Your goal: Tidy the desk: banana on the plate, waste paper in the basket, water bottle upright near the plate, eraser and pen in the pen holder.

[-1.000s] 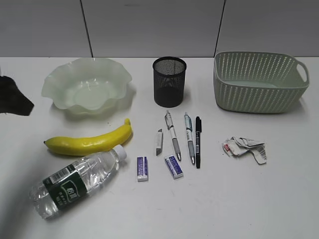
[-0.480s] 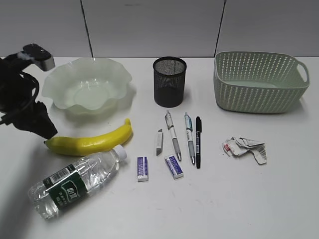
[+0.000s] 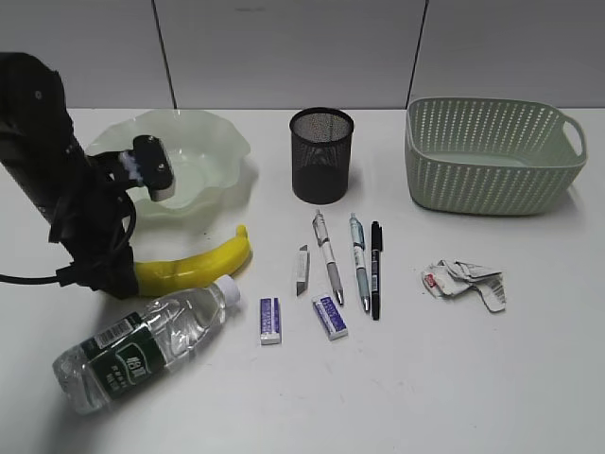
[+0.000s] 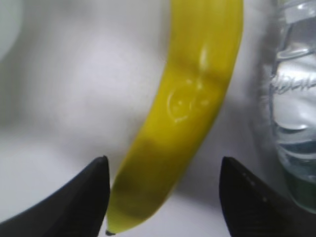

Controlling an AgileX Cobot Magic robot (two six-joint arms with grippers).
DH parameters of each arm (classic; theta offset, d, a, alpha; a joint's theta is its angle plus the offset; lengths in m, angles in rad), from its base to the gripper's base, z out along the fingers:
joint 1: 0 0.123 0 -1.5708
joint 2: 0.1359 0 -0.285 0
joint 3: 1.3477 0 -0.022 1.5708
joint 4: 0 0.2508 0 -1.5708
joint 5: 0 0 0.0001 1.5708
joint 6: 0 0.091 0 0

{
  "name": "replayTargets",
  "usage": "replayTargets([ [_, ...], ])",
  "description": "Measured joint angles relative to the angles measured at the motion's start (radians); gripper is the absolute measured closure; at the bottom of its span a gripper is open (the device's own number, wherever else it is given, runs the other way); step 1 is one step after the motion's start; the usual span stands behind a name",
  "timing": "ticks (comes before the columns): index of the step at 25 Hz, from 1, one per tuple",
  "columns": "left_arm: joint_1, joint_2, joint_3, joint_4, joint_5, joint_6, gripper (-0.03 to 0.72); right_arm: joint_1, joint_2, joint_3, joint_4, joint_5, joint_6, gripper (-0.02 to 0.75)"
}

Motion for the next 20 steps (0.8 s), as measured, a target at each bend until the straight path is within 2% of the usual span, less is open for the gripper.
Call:
replayTargets([
  [4, -0.001, 0.057, 0.000, 0.020, -0.040, 0.000, 0.174, 0.000, 0.000, 0.000, 0.000, 0.000, 0.000, 0.262],
  [6, -0.001, 0.079, 0.000, 0.021, -0.066, 0.000, 0.203, 0.000, 0.000, 0.000, 0.000, 0.000, 0.000, 0.262],
  [8, -0.001, 0.097, 0.000, 0.021, -0.079, 0.000, 0.258, 0.000, 0.000, 0.000, 0.000, 0.000, 0.000, 0.262],
  [10, -0.004, 0.098, -0.001, 0.021, -0.089, 0.000, 0.358, 0.000, 0.000, 0.000, 0.000, 0.000, 0.000, 0.262],
  [11, -0.006, 0.098, -0.002, 0.023, -0.093, 0.001, 0.377, 0.000, 0.000, 0.000, 0.000, 0.000, 0.000, 0.262],
  [15, -0.032, 0.091, -0.019, 0.037, -0.100, 0.001, 0.374, 0.000, 0.000, 0.000, 0.000, 0.000, 0.000, 0.262],
  [20, -0.098, 0.018, -0.021, 0.046, -0.113, 0.016, 0.374, 0.000, 0.000, 0.000, 0.000, 0.000, 0.000, 0.262],
])
